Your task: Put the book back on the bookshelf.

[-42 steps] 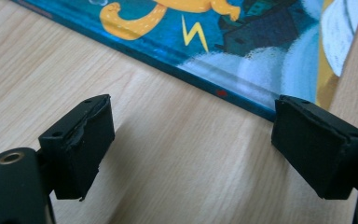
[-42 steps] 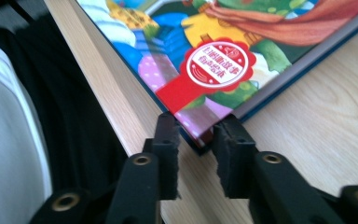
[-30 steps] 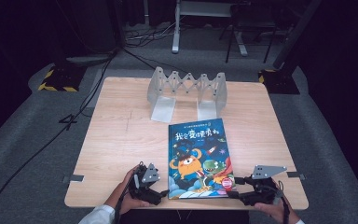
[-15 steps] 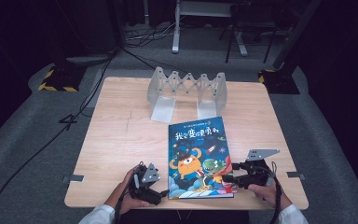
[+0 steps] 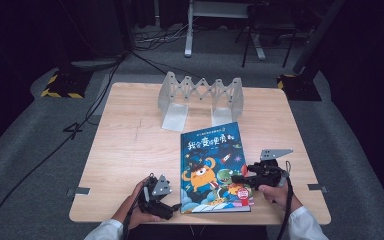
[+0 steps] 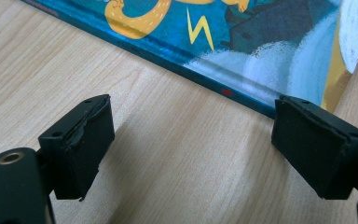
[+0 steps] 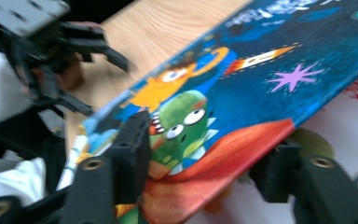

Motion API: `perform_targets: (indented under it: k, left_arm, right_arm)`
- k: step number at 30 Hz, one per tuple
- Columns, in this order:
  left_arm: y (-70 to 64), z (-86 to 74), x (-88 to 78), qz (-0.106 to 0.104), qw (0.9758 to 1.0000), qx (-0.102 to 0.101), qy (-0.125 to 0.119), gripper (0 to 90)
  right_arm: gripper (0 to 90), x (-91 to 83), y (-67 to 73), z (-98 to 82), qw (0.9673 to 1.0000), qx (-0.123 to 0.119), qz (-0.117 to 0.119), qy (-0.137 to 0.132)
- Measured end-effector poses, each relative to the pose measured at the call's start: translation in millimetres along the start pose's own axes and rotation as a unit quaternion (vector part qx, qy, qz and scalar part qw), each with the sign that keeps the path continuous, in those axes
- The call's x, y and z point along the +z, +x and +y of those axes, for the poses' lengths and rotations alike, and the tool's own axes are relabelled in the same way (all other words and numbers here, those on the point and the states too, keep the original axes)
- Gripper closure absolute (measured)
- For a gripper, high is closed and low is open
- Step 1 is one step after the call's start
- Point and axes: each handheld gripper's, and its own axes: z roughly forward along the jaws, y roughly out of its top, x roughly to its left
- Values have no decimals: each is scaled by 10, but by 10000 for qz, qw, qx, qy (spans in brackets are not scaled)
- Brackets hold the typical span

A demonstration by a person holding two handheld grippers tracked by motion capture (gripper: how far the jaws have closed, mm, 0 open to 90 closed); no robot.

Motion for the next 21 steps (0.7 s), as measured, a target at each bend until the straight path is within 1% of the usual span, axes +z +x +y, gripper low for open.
perform_targets:
  k: [1, 3, 6, 7, 8, 10, 11, 12, 14, 15, 17, 19, 21]
  left_arm:
    - [0, 0, 0, 1, 10000, 1, 0, 135]
    - [0, 0, 0, 2, 10000, 8, -8, 135]
    - [2, -5, -5, -11, 10000, 30, -8, 137]
    - [-2, -14, -14, -46, 10000, 68, -22, 153]
    - [-5, -17, -17, -68, 9999, 86, -33, 153]
    - [-18, -19, -19, -117, 9998, 153, -29, 154]
    - [-28, -16, -17, -125, 9998, 156, -22, 153]
    - [-36, -10, -13, -143, 9998, 160, -11, 152]
    - [-49, 5, -7, -153, 9998, 156, 19, 152]
    - [-52, 20, -1, -225, 9996, 170, 7, 160]
    - [-52, 44, 11, -425, 9991, 65, -25, 158]
    - [-59, 77, 31, -501, 9987, -26, -17, 156]
    - [-59, 105, 49, -634, 9980, -40, -18, 157]
  right_arm:
    - [546, -15, 31, -4, 9998, -86, 131, -153]
    - [545, -25, 71, 3, 9997, -163, 86, -147]
    - [545, -29, 94, -3, 9996, -210, 58, -173]
    - [545, -42, 125, -19, 9994, -259, 5, -222]
    - [545, -42, 125, -19, 9994, -259, 5, -222]
    - [545, -56, 159, -28, 9990, -357, -40, -272]
    - [545, -64, 178, -30, 9988, -394, -56, -298]
    - [545, -76, 212, -30, 9983, -461, -130, -334]
    - [545, -81, 222, -30, 9981, -484, -157, -343]
    - [546, -85, 233, -31, 9979, -513, -186, -358]
    - [546, -99, 245, -30, 9975, -547, -234, -389]
    - [547, -114, 254, -31, 9968, -593, -312, -431]
    - [548, -132, 265, -29, 9962, -623, -379, -474]
